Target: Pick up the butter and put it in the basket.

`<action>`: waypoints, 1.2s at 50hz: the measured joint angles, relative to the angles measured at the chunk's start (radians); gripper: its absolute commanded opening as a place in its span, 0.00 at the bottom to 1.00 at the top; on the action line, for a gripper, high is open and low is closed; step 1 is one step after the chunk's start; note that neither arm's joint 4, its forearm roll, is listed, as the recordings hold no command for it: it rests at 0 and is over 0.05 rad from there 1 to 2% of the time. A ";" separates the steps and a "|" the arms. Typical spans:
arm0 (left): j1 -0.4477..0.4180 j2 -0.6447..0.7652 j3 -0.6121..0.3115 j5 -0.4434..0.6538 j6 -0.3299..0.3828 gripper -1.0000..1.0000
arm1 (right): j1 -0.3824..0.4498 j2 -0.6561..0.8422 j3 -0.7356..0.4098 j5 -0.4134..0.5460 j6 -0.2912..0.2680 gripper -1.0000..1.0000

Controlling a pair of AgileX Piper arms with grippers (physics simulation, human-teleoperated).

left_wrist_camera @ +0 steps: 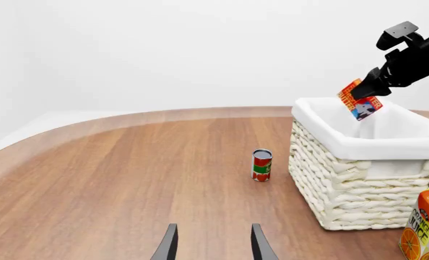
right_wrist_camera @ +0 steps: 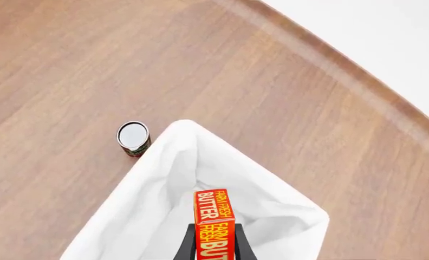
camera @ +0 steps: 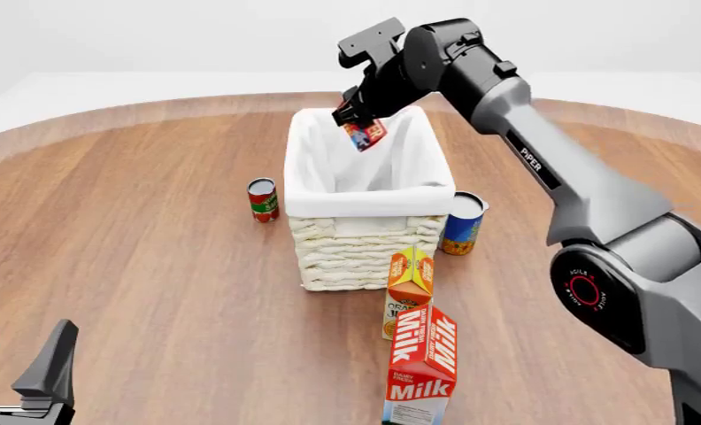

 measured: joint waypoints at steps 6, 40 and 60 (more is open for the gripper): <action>0.000 0.000 0.000 0.000 0.000 1.00 | -0.003 0.007 0.001 -0.003 0.001 0.00; 0.000 0.000 0.000 0.000 0.000 1.00 | -0.013 0.044 -0.008 -0.011 -0.002 0.00; 0.000 0.000 0.000 0.000 0.000 1.00 | -0.010 0.053 0.016 -0.033 -0.002 0.00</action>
